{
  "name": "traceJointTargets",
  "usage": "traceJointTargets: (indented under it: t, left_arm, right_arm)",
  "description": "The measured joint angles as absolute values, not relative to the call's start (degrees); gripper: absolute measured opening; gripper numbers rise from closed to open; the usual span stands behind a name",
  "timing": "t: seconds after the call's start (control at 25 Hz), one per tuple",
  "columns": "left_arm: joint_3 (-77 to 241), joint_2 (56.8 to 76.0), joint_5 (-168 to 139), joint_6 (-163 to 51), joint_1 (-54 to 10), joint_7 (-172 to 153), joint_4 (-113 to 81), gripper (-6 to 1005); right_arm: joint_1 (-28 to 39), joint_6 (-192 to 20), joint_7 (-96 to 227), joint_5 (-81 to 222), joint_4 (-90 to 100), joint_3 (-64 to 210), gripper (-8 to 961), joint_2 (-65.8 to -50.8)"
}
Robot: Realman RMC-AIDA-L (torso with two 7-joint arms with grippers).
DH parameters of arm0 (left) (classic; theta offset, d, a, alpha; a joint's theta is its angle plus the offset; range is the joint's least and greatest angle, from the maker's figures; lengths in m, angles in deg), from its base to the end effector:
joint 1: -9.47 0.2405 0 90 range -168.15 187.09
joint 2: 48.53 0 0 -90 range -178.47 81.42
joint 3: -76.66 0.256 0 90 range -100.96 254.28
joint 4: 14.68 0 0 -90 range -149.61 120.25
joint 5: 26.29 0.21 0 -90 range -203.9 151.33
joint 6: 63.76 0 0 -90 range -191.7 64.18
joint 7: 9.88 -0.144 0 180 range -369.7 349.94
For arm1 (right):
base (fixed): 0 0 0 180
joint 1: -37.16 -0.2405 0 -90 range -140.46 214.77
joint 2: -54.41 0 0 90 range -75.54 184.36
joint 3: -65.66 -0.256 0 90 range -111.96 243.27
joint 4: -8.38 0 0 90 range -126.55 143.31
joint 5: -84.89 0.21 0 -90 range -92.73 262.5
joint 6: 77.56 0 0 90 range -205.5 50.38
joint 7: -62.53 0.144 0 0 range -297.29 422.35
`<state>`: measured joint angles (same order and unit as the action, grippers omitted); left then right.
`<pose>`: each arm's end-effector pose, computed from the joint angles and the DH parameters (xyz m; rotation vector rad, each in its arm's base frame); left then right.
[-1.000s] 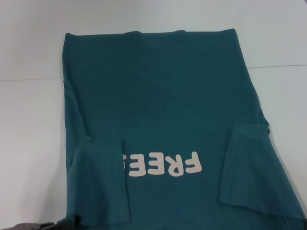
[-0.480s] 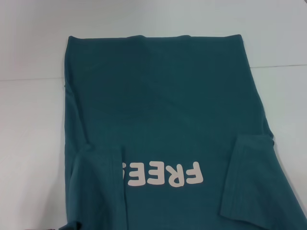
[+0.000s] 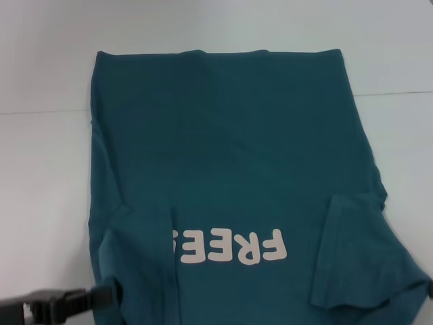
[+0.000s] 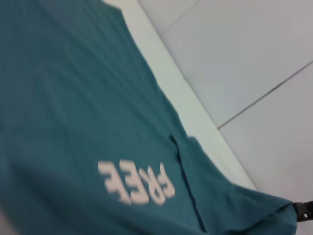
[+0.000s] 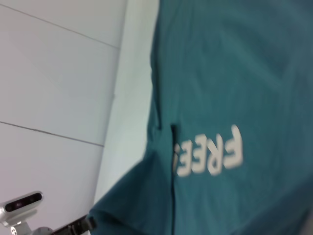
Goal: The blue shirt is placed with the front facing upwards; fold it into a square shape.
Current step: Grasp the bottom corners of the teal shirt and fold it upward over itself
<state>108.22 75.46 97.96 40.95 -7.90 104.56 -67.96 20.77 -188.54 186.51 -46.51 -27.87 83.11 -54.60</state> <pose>-0.3004 0.2473 0.0194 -2.5196 -1.5824 -0.7437 0.3639 0.2142 0.0896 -2.1730 2.0560 0.8068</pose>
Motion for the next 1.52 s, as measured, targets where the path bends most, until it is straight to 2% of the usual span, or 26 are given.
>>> traceJointTargets:
  t: [0.24, 0.44, 0.52, 0.68, 1.0, 1.52]
  left_arm:
    - [106.21, 74.76, 97.54, 39.05, -12.46, 105.07, -67.65, 36]
    - [104.89, 73.40, 97.39, 36.81, -15.77, 105.50, -65.25, 37]
    - [104.27, 73.16, 97.11, 36.08, -16.56, 105.53, -64.56, 37]
    - [103.21, 71.16, 96.90, 30.98, -20.65, 105.66, -60.53, 36]
    - [102.07, 69.97, 96.79, 19.69, -26.75, 109.44, -58.27, 36]
    - [102.00, 70.15, 94.77, 8.34, -28.26, 109.44, -57.41, 37]
  right_arm:
    - [16.04, -187.47, 187.49, -44.52, -27.87, 80.81, 1, -53.80]
    - [13.02, -185.07, 188.88, -43.48, -27.90, 79.98, 1, -53.24]
    - [12.22, -183.98, 189.34, -42.66, -27.92, 79.77, 1, -53.15]
    - [10.50, -180.90, 191.03, -40.02, -27.92, 79.24, 1, -53.04]
    - [9.49, -173.20, 192.90, -33.22, -26.93, 79.04, 1, -52.27]
    - [9.89, -162.33, 190.73, -25.00, -20.40, 79.02, 2, -52.24]
